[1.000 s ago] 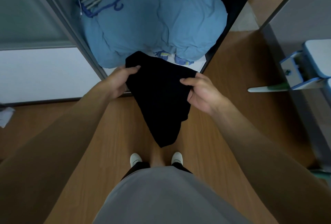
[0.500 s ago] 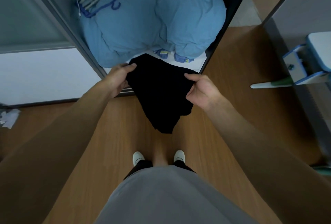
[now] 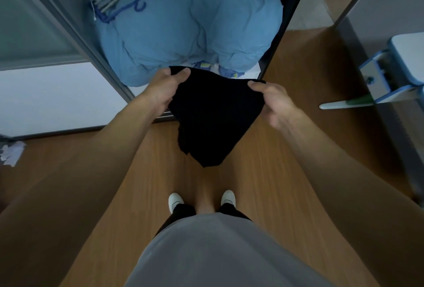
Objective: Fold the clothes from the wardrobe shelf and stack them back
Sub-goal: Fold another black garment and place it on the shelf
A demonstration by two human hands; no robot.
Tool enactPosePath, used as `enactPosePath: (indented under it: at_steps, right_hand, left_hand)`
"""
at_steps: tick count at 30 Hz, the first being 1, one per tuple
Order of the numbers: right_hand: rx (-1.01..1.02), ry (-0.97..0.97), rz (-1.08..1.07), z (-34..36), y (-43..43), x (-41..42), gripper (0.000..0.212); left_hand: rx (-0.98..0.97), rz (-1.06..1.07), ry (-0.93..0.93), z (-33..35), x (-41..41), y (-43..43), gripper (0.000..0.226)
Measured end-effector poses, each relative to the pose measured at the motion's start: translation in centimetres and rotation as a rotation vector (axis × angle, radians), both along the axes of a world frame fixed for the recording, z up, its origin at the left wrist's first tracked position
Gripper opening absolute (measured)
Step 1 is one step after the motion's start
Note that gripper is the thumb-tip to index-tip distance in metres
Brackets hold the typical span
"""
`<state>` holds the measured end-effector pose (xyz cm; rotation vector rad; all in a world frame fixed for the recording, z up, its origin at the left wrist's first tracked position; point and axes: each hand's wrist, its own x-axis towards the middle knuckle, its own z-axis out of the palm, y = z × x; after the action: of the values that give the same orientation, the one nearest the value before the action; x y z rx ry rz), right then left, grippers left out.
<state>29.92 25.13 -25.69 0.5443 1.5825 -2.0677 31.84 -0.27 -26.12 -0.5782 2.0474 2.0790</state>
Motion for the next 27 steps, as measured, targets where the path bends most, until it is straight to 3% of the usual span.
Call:
enactPosePath:
  at_steps: [4, 7, 9, 13, 16, 20, 24, 27]
  right_hand:
    - [0.117, 0.014, -0.012, -0.4, 0.5, -0.8, 0.032]
    - [0.169, 0.08, -0.017, 0.0, 0.6, -1.6, 0.063]
    - [0.169, 0.17, 0.04, 0.4, 0.7, -1.9, 0.07]
    - [0.215, 0.291, 0.201, 1.8, 0.6, -2.2, 0.05]
    - [0.235, 0.352, 0.247, 2.7, 0.4, -2.3, 0.049]
    - [0.07, 0.322, 0.211, 3.4, 1.1, -2.4, 0.041]
    - [-0.124, 0.294, 0.225, 3.0, 2.1, -2.4, 0.034]
    - [-0.024, 0.37, 0.296, 2.8, 1.9, -2.3, 0.04]
  left_hand:
    - [-0.144, 0.01, 0.055, 0.9, -0.6, 1.0, 0.024]
    - [-0.233, 0.034, 0.068, 1.5, -1.0, 1.0, 0.018]
    - [-0.286, 0.065, 0.062, 2.0, -1.4, 0.7, 0.016]
    - [-0.361, 0.136, 0.03, 2.5, -2.2, 0.2, 0.024]
    - [-0.342, 0.168, 0.073, 3.3, -2.2, 0.8, 0.015]
    - [-0.21, 0.17, 0.173, 4.8, -1.8, 1.9, 0.027]
    - [-0.005, 0.231, 0.172, 6.1, -1.7, 2.6, 0.026]
    - [-0.128, 0.209, 0.151, 6.7, -1.8, 2.5, 0.027]
